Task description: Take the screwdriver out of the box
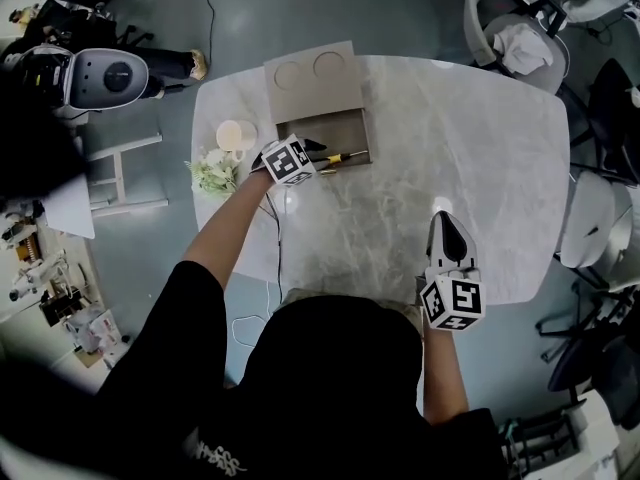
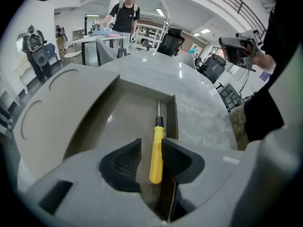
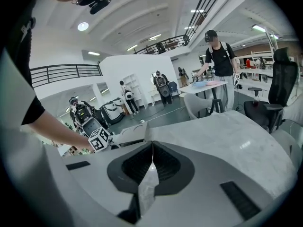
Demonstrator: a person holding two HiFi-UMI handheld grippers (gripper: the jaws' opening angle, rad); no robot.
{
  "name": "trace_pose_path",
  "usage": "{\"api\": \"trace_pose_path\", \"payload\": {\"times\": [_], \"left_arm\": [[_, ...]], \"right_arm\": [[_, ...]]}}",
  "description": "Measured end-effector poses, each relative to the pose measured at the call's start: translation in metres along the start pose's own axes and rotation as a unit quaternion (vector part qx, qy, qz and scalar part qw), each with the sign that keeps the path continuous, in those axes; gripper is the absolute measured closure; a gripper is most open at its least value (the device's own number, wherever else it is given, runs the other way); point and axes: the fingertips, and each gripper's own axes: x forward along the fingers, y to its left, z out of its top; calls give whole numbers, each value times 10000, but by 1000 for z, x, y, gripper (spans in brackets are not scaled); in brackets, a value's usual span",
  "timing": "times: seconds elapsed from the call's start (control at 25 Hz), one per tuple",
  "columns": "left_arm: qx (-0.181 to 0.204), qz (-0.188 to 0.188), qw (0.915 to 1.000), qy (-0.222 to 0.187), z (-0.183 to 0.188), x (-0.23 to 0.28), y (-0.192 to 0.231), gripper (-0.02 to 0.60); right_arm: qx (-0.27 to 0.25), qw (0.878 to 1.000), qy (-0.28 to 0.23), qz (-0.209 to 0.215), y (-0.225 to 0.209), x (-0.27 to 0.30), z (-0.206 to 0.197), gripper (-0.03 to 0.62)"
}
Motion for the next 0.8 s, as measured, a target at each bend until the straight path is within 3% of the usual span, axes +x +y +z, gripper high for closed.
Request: {"api": "trace_pose_path", "payload": {"times": [0.44,0.64,0.8], "left_arm": [[408,-594,9960,534,3,13,0,434],[652,-523,9939,719,-5,17,-5,453],[446,-489,9964,538,-6,17,-3,464]], "right_arm": [[221,9993,-50,-296,-30,12,0,582],[238,9994,8,-260,-23,11,-6,582],[244,9994,11,-262,-22,11,-10,582]]}}
